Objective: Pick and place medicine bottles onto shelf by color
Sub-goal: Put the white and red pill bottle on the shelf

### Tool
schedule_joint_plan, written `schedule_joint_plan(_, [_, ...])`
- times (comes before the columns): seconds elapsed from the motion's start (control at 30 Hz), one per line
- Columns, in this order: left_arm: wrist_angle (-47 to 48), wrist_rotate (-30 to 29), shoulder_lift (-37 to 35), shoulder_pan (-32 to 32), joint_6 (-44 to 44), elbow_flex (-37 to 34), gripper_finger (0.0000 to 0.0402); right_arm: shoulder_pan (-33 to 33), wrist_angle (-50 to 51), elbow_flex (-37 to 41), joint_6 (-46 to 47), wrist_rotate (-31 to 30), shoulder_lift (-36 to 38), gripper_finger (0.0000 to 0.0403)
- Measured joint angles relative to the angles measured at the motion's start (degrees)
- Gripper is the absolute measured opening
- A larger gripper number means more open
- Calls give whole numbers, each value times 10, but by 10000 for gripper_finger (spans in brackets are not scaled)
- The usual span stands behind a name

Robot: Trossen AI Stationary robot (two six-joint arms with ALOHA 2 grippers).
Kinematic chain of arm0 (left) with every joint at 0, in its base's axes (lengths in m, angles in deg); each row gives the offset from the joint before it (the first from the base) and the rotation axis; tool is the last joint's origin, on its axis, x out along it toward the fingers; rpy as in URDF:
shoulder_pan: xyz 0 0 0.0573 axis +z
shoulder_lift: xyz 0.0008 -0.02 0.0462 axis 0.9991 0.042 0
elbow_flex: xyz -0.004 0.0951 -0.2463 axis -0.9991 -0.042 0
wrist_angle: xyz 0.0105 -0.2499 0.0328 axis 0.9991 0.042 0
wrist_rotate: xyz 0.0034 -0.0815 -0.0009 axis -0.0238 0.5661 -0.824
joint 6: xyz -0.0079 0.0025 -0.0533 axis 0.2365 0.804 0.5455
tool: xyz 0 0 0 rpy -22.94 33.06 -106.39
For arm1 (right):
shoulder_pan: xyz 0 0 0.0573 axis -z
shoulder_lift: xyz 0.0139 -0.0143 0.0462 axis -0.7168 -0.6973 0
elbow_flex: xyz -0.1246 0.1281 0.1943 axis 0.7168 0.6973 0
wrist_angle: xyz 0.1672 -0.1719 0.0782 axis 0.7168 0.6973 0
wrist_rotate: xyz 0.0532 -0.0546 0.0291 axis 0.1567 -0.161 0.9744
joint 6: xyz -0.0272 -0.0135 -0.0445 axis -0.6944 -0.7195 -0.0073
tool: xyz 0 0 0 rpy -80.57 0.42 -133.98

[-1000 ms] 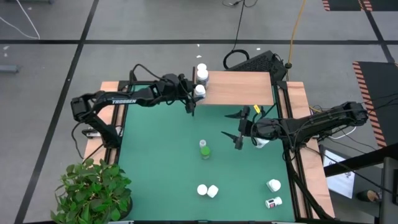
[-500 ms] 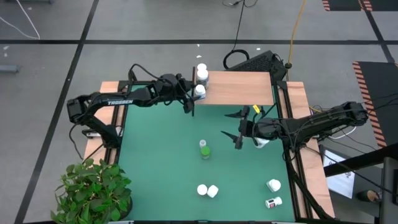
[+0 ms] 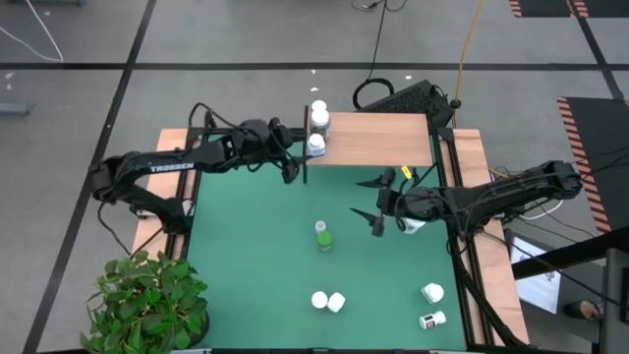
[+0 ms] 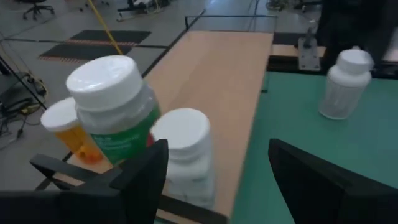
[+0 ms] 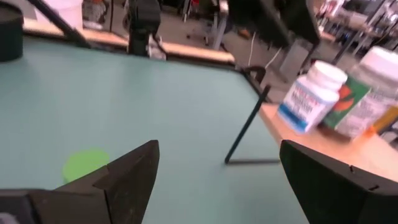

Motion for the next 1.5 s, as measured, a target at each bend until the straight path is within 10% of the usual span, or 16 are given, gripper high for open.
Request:
schedule_joint_plan(0.7, [16,-60,-18,-147,50,0,280,-49,380,-4,214,2,207,327])
schedule_joint_plan(1.07, [-10,-63,-11,-177,55,0,280,-80,662,-170,297,8,194,327])
schedule_joint_plan(1.5, [-127,-63,73,-185,68,0,280,-112,891,-139,493,107,187,327])
